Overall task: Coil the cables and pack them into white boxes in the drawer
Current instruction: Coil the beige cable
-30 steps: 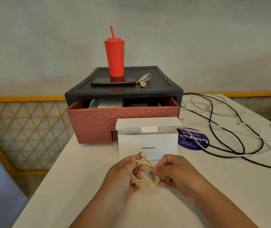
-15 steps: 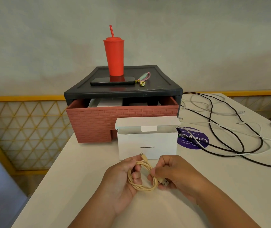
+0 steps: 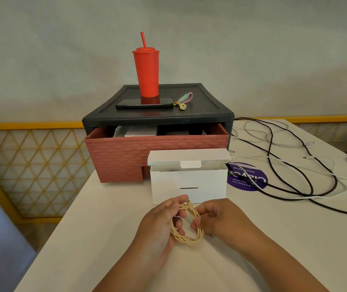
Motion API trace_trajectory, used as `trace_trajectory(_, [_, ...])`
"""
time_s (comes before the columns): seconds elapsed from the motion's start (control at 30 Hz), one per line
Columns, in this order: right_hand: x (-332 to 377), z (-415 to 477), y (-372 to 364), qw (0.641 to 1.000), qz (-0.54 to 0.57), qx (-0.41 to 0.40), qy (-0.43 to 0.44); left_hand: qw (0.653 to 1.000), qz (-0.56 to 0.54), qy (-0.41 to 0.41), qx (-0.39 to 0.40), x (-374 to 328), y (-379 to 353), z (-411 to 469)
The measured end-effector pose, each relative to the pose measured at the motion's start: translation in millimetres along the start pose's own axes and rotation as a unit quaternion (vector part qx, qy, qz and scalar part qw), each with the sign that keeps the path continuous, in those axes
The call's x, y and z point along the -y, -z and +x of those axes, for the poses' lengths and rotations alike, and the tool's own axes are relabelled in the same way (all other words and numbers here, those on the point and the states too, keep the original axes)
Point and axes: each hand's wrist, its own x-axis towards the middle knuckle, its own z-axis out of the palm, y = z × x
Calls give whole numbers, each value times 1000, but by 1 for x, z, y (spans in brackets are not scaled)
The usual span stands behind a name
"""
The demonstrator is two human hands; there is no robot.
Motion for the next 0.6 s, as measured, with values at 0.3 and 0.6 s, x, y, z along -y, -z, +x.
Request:
trace_trajectory(0.3, [-5,5,8,999,-28,13,-18,999,16,6,28,2,3,1])
trace_trajectory(0.6, [-12,12,16,994,77,-75,-31,928,265,-244,-98,5,23,16])
